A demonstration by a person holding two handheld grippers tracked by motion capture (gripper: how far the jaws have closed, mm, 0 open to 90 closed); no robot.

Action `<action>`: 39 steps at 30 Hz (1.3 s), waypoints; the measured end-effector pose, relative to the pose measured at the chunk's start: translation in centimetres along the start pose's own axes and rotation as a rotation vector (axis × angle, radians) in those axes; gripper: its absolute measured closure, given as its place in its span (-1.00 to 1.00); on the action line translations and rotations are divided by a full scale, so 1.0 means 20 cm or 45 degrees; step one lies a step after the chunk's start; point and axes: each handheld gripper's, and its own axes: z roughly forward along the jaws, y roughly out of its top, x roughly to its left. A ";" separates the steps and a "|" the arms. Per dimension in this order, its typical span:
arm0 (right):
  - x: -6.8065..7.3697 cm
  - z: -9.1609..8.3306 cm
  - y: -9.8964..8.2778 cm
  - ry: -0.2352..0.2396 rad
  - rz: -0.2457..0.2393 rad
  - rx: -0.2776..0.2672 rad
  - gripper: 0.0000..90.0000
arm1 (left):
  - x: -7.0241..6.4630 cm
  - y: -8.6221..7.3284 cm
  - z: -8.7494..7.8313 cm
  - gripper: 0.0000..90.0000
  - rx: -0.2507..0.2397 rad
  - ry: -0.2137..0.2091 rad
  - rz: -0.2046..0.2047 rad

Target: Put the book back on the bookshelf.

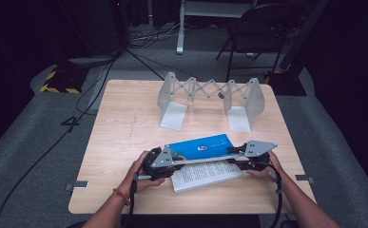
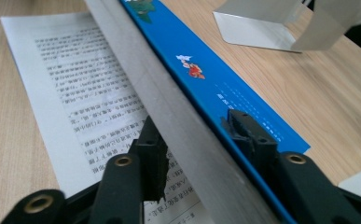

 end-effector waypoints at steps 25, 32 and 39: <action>0.20 0.01 0.17 0.040 -0.254 -0.008 0.72 | -0.07 -0.02 -0.01 0.52 0.115 0.141 -0.053; 0.08 0.03 0.09 0.099 -0.110 -0.060 0.33 | -0.02 -0.06 -0.03 0.60 0.083 0.096 -0.047; 0.08 0.03 0.10 0.137 -0.142 -0.094 0.68 | 0.06 -0.10 -0.06 0.53 0.063 0.041 -0.112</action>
